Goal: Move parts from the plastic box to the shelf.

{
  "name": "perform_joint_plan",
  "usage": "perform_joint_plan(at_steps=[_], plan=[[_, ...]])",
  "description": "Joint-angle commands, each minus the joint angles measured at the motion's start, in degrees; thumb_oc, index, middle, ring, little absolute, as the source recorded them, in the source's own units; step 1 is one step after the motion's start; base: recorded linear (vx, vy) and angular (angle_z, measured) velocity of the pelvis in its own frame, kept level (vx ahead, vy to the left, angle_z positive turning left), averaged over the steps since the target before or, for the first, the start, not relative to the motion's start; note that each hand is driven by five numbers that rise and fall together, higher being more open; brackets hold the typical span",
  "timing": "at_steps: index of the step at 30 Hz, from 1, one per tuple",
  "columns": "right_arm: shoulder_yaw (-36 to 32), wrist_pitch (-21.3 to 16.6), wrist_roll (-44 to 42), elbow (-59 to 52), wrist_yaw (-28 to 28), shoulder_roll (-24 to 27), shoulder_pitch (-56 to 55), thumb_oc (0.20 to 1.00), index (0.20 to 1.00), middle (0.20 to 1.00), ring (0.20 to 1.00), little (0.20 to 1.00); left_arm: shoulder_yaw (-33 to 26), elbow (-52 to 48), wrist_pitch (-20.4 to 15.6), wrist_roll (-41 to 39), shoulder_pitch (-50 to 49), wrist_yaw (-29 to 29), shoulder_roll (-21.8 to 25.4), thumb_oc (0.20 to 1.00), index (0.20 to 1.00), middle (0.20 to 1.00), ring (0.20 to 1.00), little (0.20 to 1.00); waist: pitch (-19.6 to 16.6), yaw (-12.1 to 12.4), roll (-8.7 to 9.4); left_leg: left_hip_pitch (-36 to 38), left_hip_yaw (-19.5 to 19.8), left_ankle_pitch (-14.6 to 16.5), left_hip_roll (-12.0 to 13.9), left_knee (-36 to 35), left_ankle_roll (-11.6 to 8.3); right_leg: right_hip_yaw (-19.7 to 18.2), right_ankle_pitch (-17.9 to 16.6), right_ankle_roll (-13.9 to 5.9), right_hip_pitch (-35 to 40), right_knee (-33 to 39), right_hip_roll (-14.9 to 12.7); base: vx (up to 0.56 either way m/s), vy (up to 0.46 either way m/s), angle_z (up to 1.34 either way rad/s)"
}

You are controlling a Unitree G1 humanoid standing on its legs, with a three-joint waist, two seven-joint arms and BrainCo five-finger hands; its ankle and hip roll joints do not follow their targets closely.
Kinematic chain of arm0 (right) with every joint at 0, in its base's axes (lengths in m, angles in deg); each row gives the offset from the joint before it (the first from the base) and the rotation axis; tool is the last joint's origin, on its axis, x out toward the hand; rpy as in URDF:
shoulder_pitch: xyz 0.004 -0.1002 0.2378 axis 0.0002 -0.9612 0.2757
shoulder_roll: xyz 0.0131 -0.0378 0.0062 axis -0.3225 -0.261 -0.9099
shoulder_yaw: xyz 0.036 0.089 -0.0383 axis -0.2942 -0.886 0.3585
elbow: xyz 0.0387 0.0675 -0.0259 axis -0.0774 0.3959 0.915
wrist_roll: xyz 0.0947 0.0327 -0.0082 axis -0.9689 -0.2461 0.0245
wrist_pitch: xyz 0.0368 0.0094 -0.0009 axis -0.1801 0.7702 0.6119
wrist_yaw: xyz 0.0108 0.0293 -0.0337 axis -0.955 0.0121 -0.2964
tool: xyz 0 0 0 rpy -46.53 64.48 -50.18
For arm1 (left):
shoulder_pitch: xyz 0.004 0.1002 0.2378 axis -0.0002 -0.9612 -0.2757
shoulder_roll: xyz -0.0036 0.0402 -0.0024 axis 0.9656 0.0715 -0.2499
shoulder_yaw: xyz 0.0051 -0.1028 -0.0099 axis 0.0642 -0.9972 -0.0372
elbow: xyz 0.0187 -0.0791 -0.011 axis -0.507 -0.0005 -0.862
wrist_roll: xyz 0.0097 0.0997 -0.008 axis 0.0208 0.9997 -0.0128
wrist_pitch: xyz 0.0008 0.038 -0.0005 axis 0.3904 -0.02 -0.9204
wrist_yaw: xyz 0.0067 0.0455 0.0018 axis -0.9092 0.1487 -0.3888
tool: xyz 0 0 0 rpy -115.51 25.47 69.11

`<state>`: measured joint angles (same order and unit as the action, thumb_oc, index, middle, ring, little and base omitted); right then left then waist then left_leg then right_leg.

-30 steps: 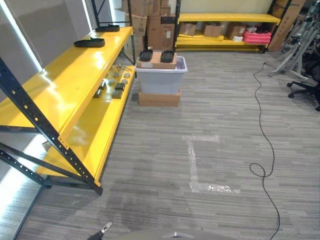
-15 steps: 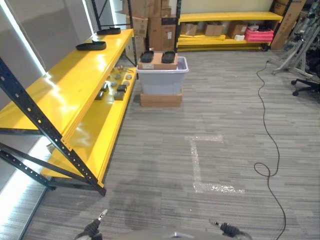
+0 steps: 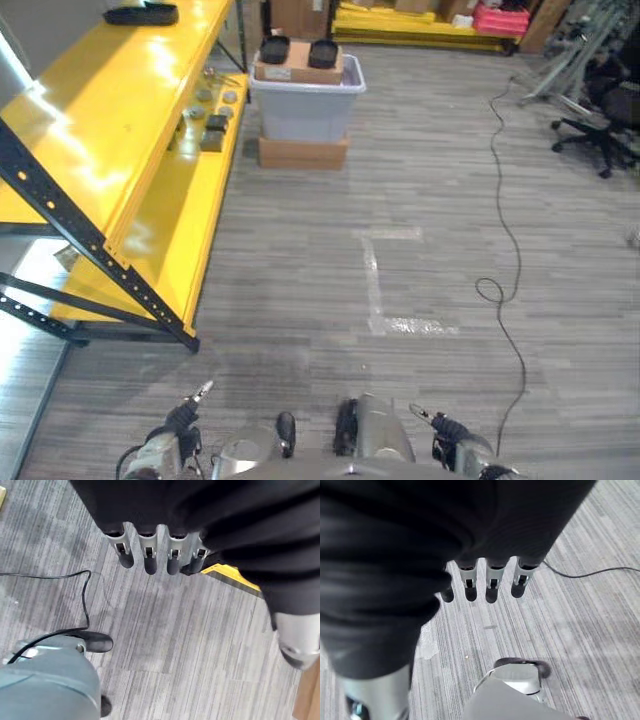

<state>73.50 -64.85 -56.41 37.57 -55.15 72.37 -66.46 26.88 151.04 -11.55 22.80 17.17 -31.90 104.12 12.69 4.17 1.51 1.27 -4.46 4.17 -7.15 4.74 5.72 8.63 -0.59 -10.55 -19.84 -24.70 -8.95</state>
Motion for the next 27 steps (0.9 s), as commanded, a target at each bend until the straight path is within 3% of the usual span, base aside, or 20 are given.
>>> perform_joint_plan(at_steps=[1,4,9,11,12,13,14,16,18,19,21,25,27], plan=[[1.6,-1.5,-1.6,-0.2,-1.6,1.0,0.1,1.0,1.0,1.0,1.0,1.0,-1.2,0.3,-1.8,1.4,-1.4,-1.1,0.7,1.0,1.0,1.0,1.0,1.0,-2.7,-0.1,1.93,1.8,7.9,6.7,-2.7,5.3,1.41,-0.5,-16.5,-0.96,4.8,20.9,-1.7,0.42,-0.238,-0.15],[1.1,-1.1,-0.5,-1.6,-2.1,1.0,-1.2,1.0,1.0,1.0,1.0,1.0,-1.3,-1.0,-2.1,2.8,-2.3,-1.5,0.4,1.0,1.0,1.0,1.0,1.0,-3.2,-0.3,2.23,4.1,8.0,8.1,-1.2,5.3,0.9,-0.2,-15.7,-0.9,5.8,22.1,-2.0,0.53,-0.285,0.14],[1.4,-0.3,-0.5,-1.6,-1.5,1.4,-0.6,1.0,1.0,1.0,1.0,1.0,-1.5,-2.1,-1.2,-1.1,-1.8,-0.6,-1.1,1.0,1.0,1.0,1.0,1.0,-5.2,-0.9,2.01,6.5,6.3,8.0,3.8,6.2,-2.37,0.8,-8.9,2.19,10.2,18.6,-0.4,0.37,-0.193,0.24],[2.7,0.6,0.8,-2.9,-0.4,2.1,-0.1,1.0,1.0,1.0,1.0,1.0,-2.5,-2.2,-1.3,-3.6,-1.2,0.2,-1.9,1.0,1.0,1.0,1.0,1.0,-5.9,-1.4,1.75,5.2,4.0,2.9,8.2,12.0,-4.94,2.0,-5.8,4.84,11.9,18.0,1.5,0.36,-0.282,0.19],[3.3,0.8,0.9,-3.4,-0.1,2.5,-0.1,1.0,1.0,1.0,1.0,1.0,-2.9,-2.3,-1.4,-4.4,-1.0,0.4,-2.1,1.0,1.0,1.0,1.0,1.0,-5.8,-1.3,1.94,3.1,3.4,0.1,9.2,16.9,-5.63,2.3,-4.8,5.83,12.8,18.2,1.9,0.29,-0.325,0.26],[4.1,1.2,0.6,-4.4,0.9,3.3,-0.3,1.0,1.0,1.0,1.0,1.0,-3.9,-2.6,-1.7,-7.4,-0.5,0.7,-2.8,1.0,1.0,1.0,1.0,1.0,-4.9,-1.2,2.41,-4.3,3.5,-4.4,10.0,30.9,-6.55,2.0,-3.4,8.17,14.9,18.7,3.0,0.26,-0.301,0.23],[4.1,1.4,0.3,-4.9,1.3,3.7,-0.5,1.0,1.0,1.0,1.0,1.0,-4.4,-3.1,-1.4,-8.0,-0.3,0.9,-2.8,1.0,1.0,1.0,1.0,1.0,-4.2,-1.2,2.35,-7.7,3.4,-5.0,10.5,36.9,-6.7,1.9,-3.1,9.06,16.0,18.9,3.8,0.25,-0.267,0.17],[4.0,1.8,-0.2,-5.5,1.7,4.2,-0.9,1.0,1.0,1.0,1.0,1.0,-5.0,-3.7,-1.0,-8.5,0.0,1.1,-2.6,1.0,1.0,1.0,1.0,1.0,-3.7,-1.2,2.73,-11.6,3.0,-5.4,10.0,39.6,-6.23,1.8,-2.7,9.57,16.8,19.2,4.0,0.16,-0.105,-0.37],[3.1,1.3,0.3,-4.9,1.2,4.6,-1.3,1.0,1.0,1.0,1.0,1.0,-6.1,-3.7,-1.3,-9.3,0.7,0.7,-2.3,1.0,1.0,1.0,1.0,1.0,-2.4,-0.7,2.33,-15.6,0.9,-3.7,8.5,36.5,-5.23,1.0,-1.7,9.55,18.7,19.3,5.3,0.32,0.001,-0.11],[3.0,1.4,1.6,-4.6,0.6,4.7,-1.3,1.0,1.0,1.0,1.0,1.0,-6.7,-3.6,-1.9,-10.9,0.6,0.5,-2.0,1.0,1.0,1.0,1.0,1.0,-2.1,-0.3,1.81,-14.9,-0.8,-4.3,7.4,25.9,-5.16,0.5,-1.2,9.06,20.0,19.8,6.1,0.38,0.089,0.23],[3.0,1.4,2.2,-4.7,0.7,4.6,-1.4,1.0,1.0,1.0,1.0,1.0,-7.3,-3.9,-1.8,-12.3,0.4,0.8,-2.0,1.0,1.0,1.0,1.0,1.0,-2.5,0.2,1.18,-14.9,-1.1,-6.0,6.3,17.0,-5.53,-0.1,-0.8,8.58,20.8,20.1,6.8,0.38,0.136,-0.04],[3.6,0.9,1.1,-6.1,1.5,5.3,-2.3,1.0,1.0,1.0,1.0,1.0,-9.4,-5.2,-2.2,-13.4,-1.6,1.3,-1.4,1.0,1.0,1.0,1.0,1.0,-2.5,3.7,-1.7,-19.7,-0.5,-16.3,7.4,-2.3,-8.52,-1.7,3.0,8.8,26.2,18.8,9.7,0.54,0.176,-0.33],[3.7,0.9,1.5,-7.6,0.4,5.7,-2.7,1.0,1.0,1.0,1.0,1.0,-11.1,-5.4,-2.4,-13.1,-2.5,0.8,-1.2,1.0,1.0,1.0,1.0,1.0,-2.4,4.6,-1.85,-21.7,-0.8,-17.0,7.9,-1.6,-8.82,-1.5,5.2,8.9,28.3,17.9,9.3,0.49,0.191,-0.43]])
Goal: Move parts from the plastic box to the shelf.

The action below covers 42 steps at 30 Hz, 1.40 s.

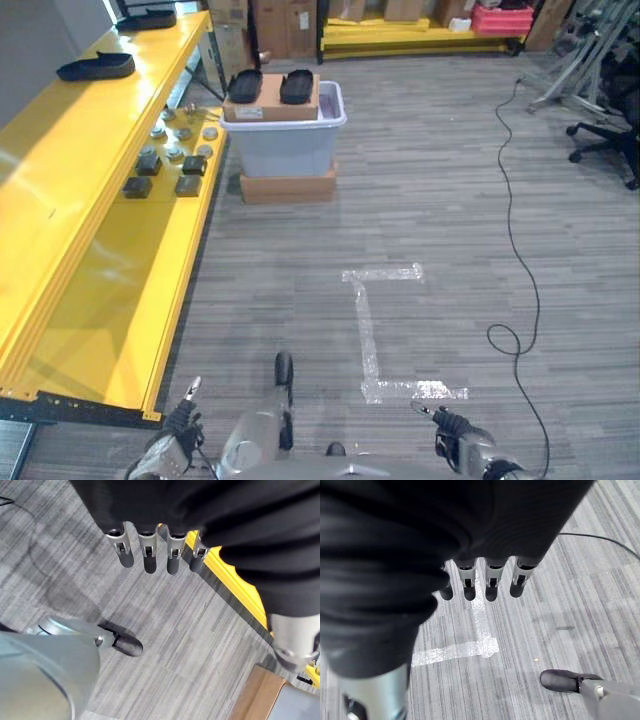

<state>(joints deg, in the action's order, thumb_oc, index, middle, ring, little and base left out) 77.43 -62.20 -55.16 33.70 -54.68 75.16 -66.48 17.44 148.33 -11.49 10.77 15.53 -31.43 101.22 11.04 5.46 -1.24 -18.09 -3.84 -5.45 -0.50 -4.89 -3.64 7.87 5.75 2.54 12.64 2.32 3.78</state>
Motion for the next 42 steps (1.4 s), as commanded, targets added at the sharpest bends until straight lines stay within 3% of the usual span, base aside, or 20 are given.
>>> perform_joint_plan(at_steps=[1,3,6,9,10,11,12,16,19,21,26,29,31,32,33,35,36,38,41,42], plan=[[0.2,-1.9,0.9,-4.4,-0.4,2.9,-2.6,1.0,1.0,1.0,1.0,1.0,-2.4,-2.8,-2.8,-1.1,-1.2,0.3,1.6,1.0,1.0,1.0,1.0,1.0,-1.1,3.6,1.04,-1.8,-2.1,-6.1,1.3,8.7,1.02,-0.8,0.0,-4.41,-3.5,-9.6,-3.9,0.43,0.213,-0.77],[0.6,-2.0,0.9,-4.8,-0.3,2.2,-2.0,1.0,1.0,1.0,1.0,1.0,-3.5,-3.1,-3.2,-0.6,-1.8,0.9,1.6,1.0,1.0,1.0,1.0,1.0,-1.8,4.2,1.5,-1.7,-1.5,-4.9,1.0,12.2,2.08,-1.3,1.0,-5.18,-2.8,-10.5,-5.3,0.38,0.181,-0.73],[0.4,-2.0,-1.5,-5.4,0.6,0.9,-1.6,1.0,1.0,1.0,1.0,1.0,-3.2,-2.8,-3.6,0.0,-1.2,1.1,2.5,1.0,1.0,1.0,1.0,1.0,-3.0,5.4,2.1,0.4,-0.5,-0.4,-1.1,15.4,4.91,0.3,3.1,-6.09,-0.9,-13.0,-8.3,0.36,0.178,-0.63],[-0.1,-3.9,-3.4,-5.7,1.9,-1.0,-1.0,1.0,1.0,1.0,1.0,1.0,-1.8,-2.6,-3.5,1.3,-0.1,1.1,3.2,1.0,1.0,1.0,1.0,1.0,-4.8,6.0,2.39,3.6,0.4,2.1,-5.0,14.3,8.48,1.2,-3.7,-9.27,-2.4,-22.9,-12.4,0.34,0.282,0.02],[-0.1,-4.0,-3.6,-7.3,2.7,-1.5,-0.8,1.0,1.0,1.0,1.0,1.0,-1.1,-2.8,-3.7,1.7,0.0,1.3,3.3,1.0,1.0,1.0,1.0,1.0,-5.2,6.0,1.59,4.7,0.4,3.4,-6.1,13.8,10.07,1.1,-7.9,-9.73,-6.2,-31.7,-14.6,0.37,0.424,0.17],[0.5,-3.2,-4.0,-9.1,3.6,-1.7,-0.6,1.0,1.0,1.0,1.0,1.0,-0.5,-3.0,-3.9,1.0,0.1,1.4,3.3,1.0,1.0,1.0,1.0,1.0,-5.2,5.7,0.45,6.3,0.1,4.3,-6.3,13.2,11.01,1.5,-10.0,-9.38,-10.4,-39.0,-15.8,0.47,0.455,0.18],[1.7,-2.3,-4.3,-11.6,4.6,-1.8,-0.1,1.0,1.0,1.0,1.0,1.0,0.4,-4.0,-4.1,0.2,0.1,1.0,3.3,1.0,1.0,1.0,1.0,1.0,-4.1,4.9,-0.72,8.5,0.5,5.4,-6.6,12.7,11.44,2.8,-9.0,-8.29,-17.6,-42.6,-15.3,0.36,0.257,-0.17],[3.2,-1.6,-5.2,-14.9,4.1,-1.1,0.0,1.0,1.0,1.0,1.0,1.0,0.5,-6.3,-2.9,0.5,0.3,1.6,3.3,1.0,1.0,1.0,1.0,1.0,-2.1,3.0,0.08,13.1,2.5,8.1,-7.6,13.1,10.45,6.0,-10.1,-8.53,-24.0,-27.0,-12.5,0.32,-0.093,0.16],[2.4,-1.3,-4.9,-16.0,2.0,-0.3,-0.3,1.0,1.0,1.0,1.0,1.0,0.5,-7.2,-2.2,1.1,-0.2,1.5,3.0,1.0,1.0,1.0,1.0,1.0,-1.1,0.6,2.88,16.4,4.8,13.2,-9.4,15.1,9.98,3.9,-15.9,-11.17,-27.4,-8.5,-14.1,0.49,-0.22,1.05],[1.2,-1.3,-4.1,-16.7,0.8,-0.3,-1.0,1.0,1.0,1.0,1.0,1.0,1.1,-7.6,-2.3,1.9,-1.1,1.1,2.8,1.0,1.0,1.0,1.0,1.0,-0.7,-0.2,3.35,18.9,6.7,16.0,-8.9,15.7,9.57,2.3,-18.5,-12.42,-27.2,-0.4,-15.5,0.48,-0.236,-0.16],[-0.8,-2.3,-2.9,-16.7,-0.2,-0.9,-2.1,1.0,1.0,1.0,1.0,1.0,2.0,-8.3,-3.0,4.7,-3.8,-1.1,2.2,1.0,1.0,1.0,1.0,1.0,-0.3,-0.1,3.62,23.2,8.8,19.6,-5.0,17.3,7.94,1.0,-19.1,-13.02,-27.0,-1.3,-18.0,0.49,-0.276,0.38],[0.1,-2.6,-2.8,-14.5,0.1,-0.6,-0.4,1.0,1.0,1.0,1.0,1.0,2.4,-6.7,-2.6,3.2,-3.6,-1.5,1.6,1.0,1.0,1.0,1.0,1.0,-1.9,0.2,4.53,24.9,8.4,20.2,-1.3,18.7,5.58,1.6,-16.4,-12.63,-23.4,-4.7,-17.5,0.55,-0.351,0.5],[1.1,-2.9,-3.3,-13.0,0.4,-0.3,0.7,1.0,1.0,1.0,1.0,1.0,2.7,-6.2,-2.0,4.7,-3.1,-1.2,0.8,1.0,1.0,1.0,1.0,1.0,-2.8,0.6,4.74,25.2,7.7,17.0,2.4,20.8,3.78,2.8,-15.0,-11.41,-22.0,-7.5,-16.4,0.43,-0.326,0.54],[1.2,-2.9,-3.4,-12.8,0.4,-0.2,0.9,1.0,1.0,1.0,1.0,1.0,2.8,-6.1,-1.9,4.6,-3.0,-1.2,0.7,1.0,1.0,1.0,1.0,1.0,-2.8,0.7,4.73,25.2,7.6,16.6,2.7,21.0,3.59,3.0,-14.8,-11.28,-21.9,-7.7,-16.2,0.33,-0.299,0.26],[2.1,-2.6,-4.0,-12.6,1.0,0.6,1.3,1.0,1.0,1.0,1.0,1.0,3.4,-5.8,-1.3,3.9,-2.4,-0.4,0.0,1.0,1.0,1.0,1.0,1.0,-3.1,0.8,4.88,23.4,7.2,12.4,5.0,24.2,2.64,3.8,-13.4,-9.88,-20.5,-7.9,-14.8,0.27,-0.254,0.06],[2.6,-2.5,-4.3,-12.6,1.5,1.2,1.5,1.0,1.0,1.0,1.0,1.0,3.7,-5.5,-1.5,4.3,-2.0,0.0,-0.3,1.0,1.0,1.0,1.0,1.0,-3.1,0.8,4.97,21.6,7.3,9.8,5.9,27.3,2.15,3.9,-12.7,-8.89,-19.4,-7.6,-13.8,0.28,-0.27,0.27],[2.9,-2.3,-4.8,-12.4,1.8,2.0,1.5,1.0,1.0,1.0,1.0,1.0,3.9,-5.0,-1.2,3.5,-1.4,0.0,-0.9,1.0,1.0,1.0,1.0,1.0,-2.9,0.7,5.17,18.5,7.4,7.2,6.2,32.4,1.76,4.0,-11.5,-7.53,-17.8,-7.0,-12.5,0.23,-0.231,0.31],[2.6,-1.6,-5.3,-13.0,2.8,2.8,1.0,1.0,1.0,1.0,1.0,1.0,4.5,-5.8,-0.4,3.6,-0.9,0.4,-1.0,1.0,1.0,1.0,1.0,1.0,-2.4,0.9,5.33,14.3,7.8,5.6,5.1,37.1,1.59,4.6,-11.0,-6.37,-16.4,-5.9,-11.7,0.17,-0.176,0.01],[1.6,-1.8,-5.2,-12.1,2.9,3.3,0.8,1.0,1.0,1.0,1.0,1.0,5.0,-6.1,-0.1,3.4,-0.1,1.2,-1.3,1.0,1.0,1.0,1.0,1.0,-1.9,1.2,4.91,12.1,6.7,8.1,1.7,34.6,2.28,5.6,-10.8,-6.55,-15.6,-4.7,-11.2,0.12,-0.046,-0.08],[1.3,-1.9,-5.5,-11.4,2.8,3.1,0.9,1.0,1.0,1.0,1.0,1.0,5.4,-6.0,-0.2,2.8,0.0,1.1,-1.2,1.0,1.0,1.0,1.0,1.0,-1.7,1.4,4.52,12.8,5.5,9.1,0.2,29.8,2.67,6.2,-10.8,-6.9,-14.9,-3.9,-11.0,0.12,0.062,0.1]])
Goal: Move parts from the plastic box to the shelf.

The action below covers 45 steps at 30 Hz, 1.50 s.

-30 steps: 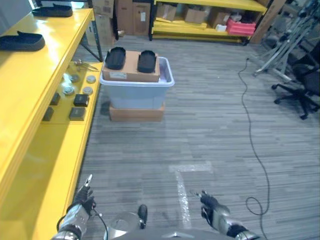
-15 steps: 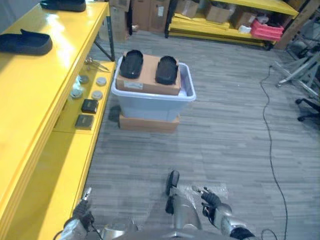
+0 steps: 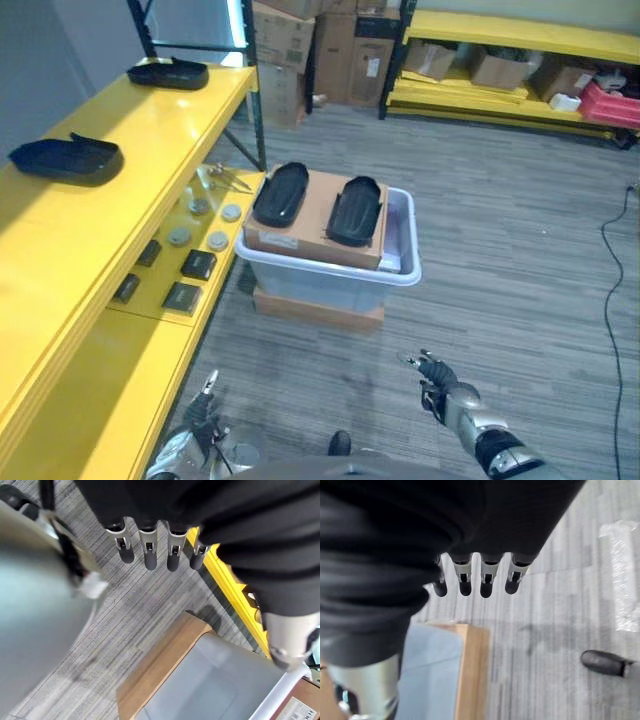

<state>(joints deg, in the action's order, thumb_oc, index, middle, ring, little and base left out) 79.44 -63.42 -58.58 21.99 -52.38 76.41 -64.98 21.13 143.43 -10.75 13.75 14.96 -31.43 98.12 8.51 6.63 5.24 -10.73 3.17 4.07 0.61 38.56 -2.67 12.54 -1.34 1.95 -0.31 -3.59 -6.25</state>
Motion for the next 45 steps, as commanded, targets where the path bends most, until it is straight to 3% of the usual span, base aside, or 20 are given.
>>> perform_joint_plan(at_steps=[1,2,9,11,14,18,19,21,22,24,28,30,34,36,38,41,45], plan=[[-1.1,-1.0,-2.2,1.2,0.9,1.3,-0.5,1.0,1.0,1.0,1.0,1.0,1.9,-1.0,-0.7,0.0,0.6,1.2,2.0,1.0,1.0,1.0,1.0,1.0,0.9,0.7,-2.65,5.3,-3.2,-1.2,-2.1,-19.8,1.48,2.3,-3.6,-6.69,-0.7,3.1,-0.5,0.18,0.165,0.14],[-1.8,-1.5,-2.4,1.6,1.9,0.5,-0.9,1.0,1.0,1.0,1.0,1.0,2.2,-0.9,0.2,1.0,0.6,1.1,2.3,1.0,1.0,1.0,1.0,1.0,1.0,1.3,-3.66,1.8,-5.7,-4.6,-3.0,-25.3,0.8,2.8,-2.9,-6.98,2.2,4.7,0.2,0.14,0.209,0.19],[-1.2,-3.4,-3.7,0.7,2.4,-1.4,-2.3,1.0,1.0,1.0,1.0,1.0,0.7,1.1,-0.9,4.2,-0.7,1.9,2.5,1.0,1.0,1.0,1.0,1.0,-0.7,1.5,-4.51,6.3,-3.4,-3.1,-4.7,-31.8,2.87,2.2,-1.6,-7.5,1.3,3.6,0.4,0.03,0.125,-0.14],[-1.2,-3.7,-2.4,-0.9,1.7,-1.9,-2.6,1.0,1.0,1.0,1.0,1.0,1.1,0.8,-0.8,7.3,-1.7,1.1,3.2,1.0,1.0,1.0,1.0,1.0,0.0,1.3,-5.82,7.7,-2.3,-3.1,-5.1,-33.0,4.58,1.5,-0.4,-8.05,-2.0,-5.1,0.1,-0.01,0.115,-0.18],[-1.0,-2.7,-1.9,-3.2,1.9,-2.1,-2.1,1.0,1.0,1.0,1.0,1.0,2.6,0.2,-1.8,8.2,-2.9,1.2,4.4,1.0,1.0,1.0,1.0,1.0,1.7,0.1,-7.26,8.4,-0.9,-2.7,-5.1,-33.2,6.55,-1.7,-3.3,-9.83,-10.8,-15.6,-1.9,-0.03,0.006,-0.55],[-1.3,-3.2,-0.5,-2.1,0.5,-2.8,-0.6,1.0,1.0,1.0,1.0,1.0,2.8,-0.4,-0.9,6.9,-2.5,0.0,5.8,1.0,1.0,1.0,1.0,1.0,3.1,0.9,-5.44,9.0,-0.5,1.4,-6.4,-31.8,6.21,-1.3,-9.6,-12.24,-10.3,0.7,-7.5,0.14,-0.338,-0.03],[-1.5,-3.2,-0.2,-2.0,0.1,-3.3,-0.6,1.0,1.0,1.0,1.0,1.0,2.5,-0.3,-1.4,6.2,-2.7,-0.4,6.1,1.0,1.0,1.0,1.0,1.0,3.3,0.8,-4.95,10.1,-0.7,2.6,-5.5,-31.6,6.15,-1.3,-10.9,-13.05,-10.8,1.9,-8.6,0.32,-0.512,0.08],[-1.4,-2.8,-0.1,-1.5,-0.4,-3.1,-0.7,1.0,1.0,1.0,1.0,1.0,2.4,0.1,-2.0,4.6,-2.6,-0.5,6.0,1.0,1.0,1.0,1.0,1.0,3.0,0.4,-4.66,11.6,-1.2,2.9,-3.6,-32.4,5.44,-0.7,-10.3,-13.82,-9.3,3.1,-8.2,0.23,-0.331,0.01],[-1.3,-2.7,-0.3,-1.2,-0.7,-2.9,-0.7,1.0,1.0,1.0,1.0,1.0,2.4,0.5,-2.1,3.7,-2.4,-0.7,5.8,1.0,1.0,1.0,1.0,1.0,2.7,0.3,-4.52,11.8,-1.3,2.9,-3.0,-32.5,5.06,-0.4,-9.9,-13.72,-8.7,3.3,-7.9,0.29,-0.383,0.0],[-1.3,-3.3,-0.4,1.2,-2.7,-2.7,-0.8,1.0,1.0,1.0,1.0,1.0,2.3,1.3,-0.3,2.3,-1.6,-0.4,4.3,1.0,1.0,1.0,1.0,1.0,1.0,-0.2,-3.73,13.3,-3.3,2.3,1.7,-32.4,2.59,1.2,-7.3,-11.87,-6.6,1.2,-6.1,0.33,-0.464,0.4],[-0.3,-3.9,-1.1,1.6,-2.2,-2.1,-0.7,1.0,1.0,1.0,1.0,1.0,2.3,4.0,-2.3,1.1,0.1,0.4,2.0,1.0,1.0,1.0,1.0,1.0,0.2,-0.6,-2.78,11.2,-5.0,1.2,5.9,-29.4,0.77,2.9,-5.0,-9.54,-5.4,0.4,-4.5,0.1,-0.244,0.33],[-0.3,-3.9,-1.3,2.1,-1.5,-1.5,-0.8,1.0,1.0,1.0,1.0,1.0,2.1,5.1,-3.0,0.6,1.2,0.3,1.3,1.0,1.0,1.0,1.0,1.0,0.5,-1.1,-3.0,9.2,-5.4,-1.4,7.7,-25.1,-0.45,3.6,-3.5,-8.1,-4.2,0.4,-3.5,0.11,-0.209,-0.06],[-1.0,-3.5,-2.2,1.1,0.7,-0.3,-1.1,1.0,1.0,1.0,1.0,1.0,2.7,3.1,-1.5,0.9,2.1,0.8,1.2,1.0,1.0,1.0,1.0,1.0,1.2,-1.3,-4.17,6.1,-5.2,-4.3,6.5,-22.3,-1.37,4.8,-3.0,-7.19,-3.0,1.7,-2.6,0.05,-0.039,0.08],[-1.6,-4.1,-3.0,1.3,1.3,0.2,-0.9,1.0,1.0,1.0,1.0,1.0,3.2,2.1,-0.8,0.3,2.1,0.6,1.4,1.0,1.0,1.0,1.0,1.0,1.9,-1.0,-5.2,5.4,-5.6,-4.4,4.7,-25.8,-1.33,5.3,-3.0,-7.64,-2.5,2.2,-2.6,0.04,0.095,0.21],[-2.2,-4.4,-3.2,0.4,1.8,0.9,-1.1,1.0,1.0,1.0,1.0,1.0,3.4,1.2,-0.3,0.6,1.6,0.4,1.7,1.0,1.0,1.0,1.0,1.0,2.6,-0.8,-6.87,3.8,-5.8,-8.2,4.1,-30.6,-2.42,5.5,-2.7,-7.92,-1.3,3.0,-2.2,0.11,0.214,0.38],[-1.7,-5.0,-2.3,-3.7,1.9,1.3,-0.6,1.0,1.0,1.0,1.0,1.0,3.0,0.4,0.1,2.3,0.2,1.1,2.3,1.0,1.0,1.0,1.0,1.0,3.0,0.3,-7.61,2.9,-3.6,-7.1,2.3,-32.8,-1.31,4.3,-1.4,-7.96,-1.4,2.0,-2.9,0.11,0.204,0.04],[-0.5,-5.7,-0.9,-10.4,3.9,1.8,-0.3,1.0,1.0,1.0,1.0,1.0,2.4,-0.1,-0.2,3.4,-0.6,1.2,2.7,1.0,1.0,1.0,1.0,1.0,3.7,0.6,-7.76,3.3,-3.4,-6.6,1.8,-33.3,-0.99,4.8,-1.7,-8.36,-1.8,1.9,-3.4,0.04,0.066,-0.46]])
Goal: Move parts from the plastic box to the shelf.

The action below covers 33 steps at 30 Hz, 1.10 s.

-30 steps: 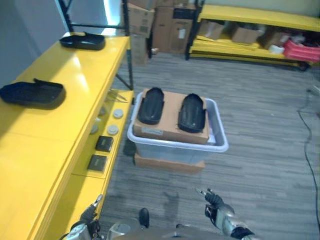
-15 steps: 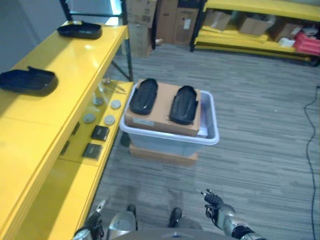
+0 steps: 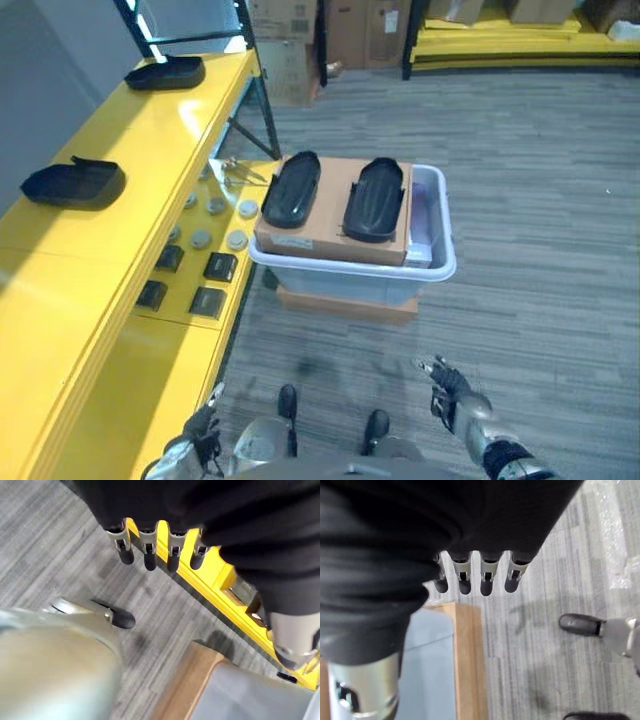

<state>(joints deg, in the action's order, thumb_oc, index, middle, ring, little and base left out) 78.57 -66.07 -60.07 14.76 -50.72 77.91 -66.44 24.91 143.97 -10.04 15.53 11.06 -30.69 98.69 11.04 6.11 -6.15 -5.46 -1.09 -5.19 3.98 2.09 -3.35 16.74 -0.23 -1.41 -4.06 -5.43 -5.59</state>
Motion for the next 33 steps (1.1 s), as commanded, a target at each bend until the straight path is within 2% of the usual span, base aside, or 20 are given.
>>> perform_joint_plan(at_steps=[1,5,10,12,16,18,22,27,28,33], plan=[[0.9,-3.2,1.1,-5.6,2.9,0.5,1.4,1.0,1.0,1.0,1.0,1.0,-1.4,-0.8,-1.2,1.9,3.1,0.3,2.2,1.0,1.0,1.0,1.0,1.0,1.4,1.1,3.56,-1.8,1.0,2.8,-1.9,2.9,-0.12,0.6,-3.0,-5.19,1.7,3.6,-4.3,0.04,0.059,-0.14],[1.8,-3.5,2.0,-14.9,6.0,1.4,3.6,1.0,1.0,1.0,1.0,1.0,-0.9,-1.7,-2.2,1.7,2.0,-0.4,2.4,1.0,1.0,1.0,1.0,1.0,2.4,1.5,3.15,-1.8,1.7,3.1,-2.7,2.0,0.7,-0.1,-3.5,-5.73,0.5,3.2,-4.9,0.05,0.098,0.09],[-2.3,-5.9,6.7,-24.3,12.0,5.1,11.8,1.0,1.0,1.0,1.0,1.0,-0.5,-2.0,-3.4,2.0,-0.4,-2.7,2.5,1.0,1.0,1.0,1.0,1.0,3.1,2.8,2.21,-2.4,2.7,3.3,-3.3,1.3,1.34,0.3,-3.6,-6.4,-0.4,3.0,-5.9,0.08,0.144,0.07],[-4.7,-4.9,10.0,-29.4,15.2,7.4,15.0,1.0,1.0,1.0,1.0,1.0,-0.9,-0.9,-3.9,1.8,-1.3,-4.0,2.3,1.0,1.0,1.0,1.0,1.0,3.1,3.3,2.07,-2.5,2.8,3.3,-3.3,1.0,1.36,0.7,-3.4,-6.56,-0.2,3.2,-6.2,0.08,0.127,0.09],[-6.4,-1.9,12.1,-31.4,16.1,10.2,18.4,1.0,1.0,1.0,1.0,1.0,-1.6,0.1,-4.2,1.5,-1.9,-5.1,2.2,1.0,1.0,1.0,1.0,1.0,2.9,3.9,1.99,-2.5,2.9,3.3,-3.5,0.8,1.25,1.2,-3.2,-6.7,0.2,3.6,-6.5,0.06,0.086,0.06],[-6.6,0.3,13.0,-30.0,16.2,11.8,21.1,1.0,1.0,1.0,1.0,1.0,-1.9,0.9,-4.6,1.4,-2.1,-5.6,2.3,1.0,1.0,1.0,1.0,1.0,2.8,4.9,1.99,-2.6,3.3,3.4,-3.7,1.1,1.19,1.8,-3.0,-6.68,0.5,3.4,-6.8,0.07,0.082,0.12],[-6.0,2.0,13.8,-24.0,17.4,13.5,25.0,1.0,1.0,1.0,1.0,1.0,-2.0,2.0,-4.8,2.0,-2.7,-6.7,2.9,1.0,1.0,1.0,1.0,1.0,3.0,7.2,1.91,-2.9,4.5,3.5,-4.0,2.2,1.25,3.4,-2.6,-6.71,1.5,2.6,-7.6,0.08,0.06,0.08],[-5.7,1.0,15.5,-14.9,20.7,15.0,28.1,1.0,1.0,1.0,1.0,1.0,-1.3,3.1,-5.1,2.1,-3.0,-7.4,3.6,1.0,1.0,1.0,1.0,1.0,3.1,9.3,1.55,-3.1,5.8,3.4,-4.6,2.5,1.37,4.7,-2.5,-7.03,2.1,2.2,-8.4,0.05,0.056,0.17],[-5.5,0.2,16.5,-9.9,22.6,16.2,30.0,1.0,1.0,1.0,1.0,1.0,-0.9,3.8,-5.4,1.5,-3.2,-7.7,4.0,1.0,1.0,1.0,1.0,1.0,3.3,10.2,1.23,-3.3,6.5,3.4,-5.0,2.7,1.48,5.2,-2.5,-7.22,2.2,1.9,-8.8,0.03,0.091,0.14],[-4.6,-0.8,16.5,-1.4,25.9,19.8,33.7,1.0,1.0,1.0,1.0,1.0,-0.6,5.1,-6.4,-0.1,-3.3,-9.2,5.2,1.0,1.0,1.0,1.0,1.0,4.2,11.8,0.72,-4.7,7.5,3.5,-5.9,3.6,1.74,6.0,-2.6,-7.71,1.5,1.2,-9.8,0.0,0.065,0.18]])
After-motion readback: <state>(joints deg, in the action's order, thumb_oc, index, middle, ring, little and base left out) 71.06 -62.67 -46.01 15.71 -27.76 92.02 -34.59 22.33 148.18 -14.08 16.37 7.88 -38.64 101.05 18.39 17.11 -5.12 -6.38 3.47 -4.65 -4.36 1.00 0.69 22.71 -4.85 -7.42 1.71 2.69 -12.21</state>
